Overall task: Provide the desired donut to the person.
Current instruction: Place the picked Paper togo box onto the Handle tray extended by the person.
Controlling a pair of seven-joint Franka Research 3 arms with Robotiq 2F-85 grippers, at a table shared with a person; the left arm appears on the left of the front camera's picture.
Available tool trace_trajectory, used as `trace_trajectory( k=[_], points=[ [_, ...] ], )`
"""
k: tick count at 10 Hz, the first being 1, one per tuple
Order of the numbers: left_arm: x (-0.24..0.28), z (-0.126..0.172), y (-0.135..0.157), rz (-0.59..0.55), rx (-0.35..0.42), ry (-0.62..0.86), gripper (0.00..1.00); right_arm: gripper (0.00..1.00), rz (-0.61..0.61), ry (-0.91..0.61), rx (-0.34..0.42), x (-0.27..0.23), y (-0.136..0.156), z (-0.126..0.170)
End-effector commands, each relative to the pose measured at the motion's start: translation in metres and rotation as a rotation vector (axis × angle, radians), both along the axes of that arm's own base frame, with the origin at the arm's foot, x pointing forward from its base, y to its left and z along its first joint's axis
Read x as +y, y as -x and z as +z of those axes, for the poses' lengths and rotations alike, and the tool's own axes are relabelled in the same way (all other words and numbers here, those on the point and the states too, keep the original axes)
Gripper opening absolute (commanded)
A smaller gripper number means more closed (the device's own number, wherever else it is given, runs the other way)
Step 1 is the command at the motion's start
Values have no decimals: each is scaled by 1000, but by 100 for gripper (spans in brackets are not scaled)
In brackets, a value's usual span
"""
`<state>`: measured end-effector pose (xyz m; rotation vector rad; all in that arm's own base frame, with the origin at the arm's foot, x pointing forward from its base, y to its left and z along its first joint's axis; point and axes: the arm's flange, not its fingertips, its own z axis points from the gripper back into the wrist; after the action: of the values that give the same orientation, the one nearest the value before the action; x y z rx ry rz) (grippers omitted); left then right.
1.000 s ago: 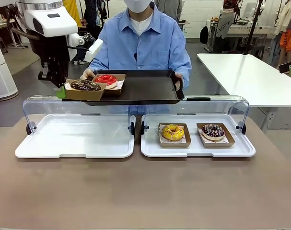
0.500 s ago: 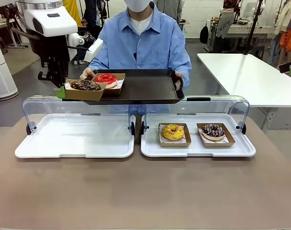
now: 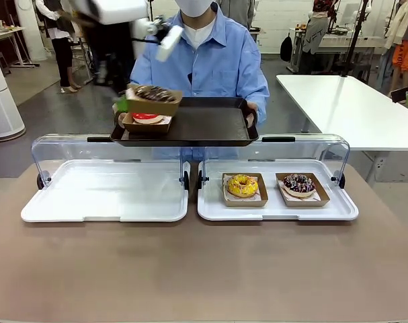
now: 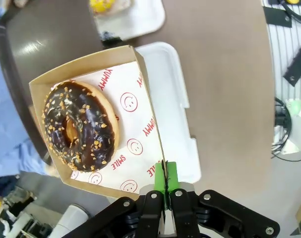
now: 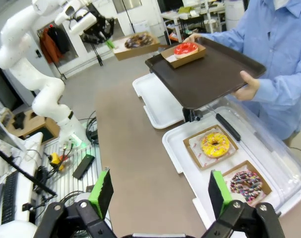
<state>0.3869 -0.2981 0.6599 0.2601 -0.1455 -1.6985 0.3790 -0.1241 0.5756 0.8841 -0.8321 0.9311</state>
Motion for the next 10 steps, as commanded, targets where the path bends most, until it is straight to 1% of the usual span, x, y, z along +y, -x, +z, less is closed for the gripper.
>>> trace_trajectory(
  k=[1,2,3,5,7,8,9,10],
  points=[
    [-52,-1,-43,24,-42,-29,1,100,2,-8,-1,1,0,-1],
    [-74,-6,-67,30,-65,-43,1,100,2,-8,-1,1,0,-1],
    [-92,-14,-93,32,-72,-47,1,100,2,-8,-1,1,0,-1],
    [-119,-39,-125,9,-64,-16,1,100,2,-8,-1,1,0,-1],
    [-129,-57,-147,-5,-57,5,1,100,2,-8,-1,1,0,-1],
    [-130,-65,-157,-5,-40,25,1,100,2,-8,-1,1,0,-1],
    [-129,-76,-162,6,-36,29,1,100,2,-8,-1,1,0,-1],
    [-128,-84,-166,17,-8,42,1,100,2,-8,-1,1,0,-1]
  ],
)
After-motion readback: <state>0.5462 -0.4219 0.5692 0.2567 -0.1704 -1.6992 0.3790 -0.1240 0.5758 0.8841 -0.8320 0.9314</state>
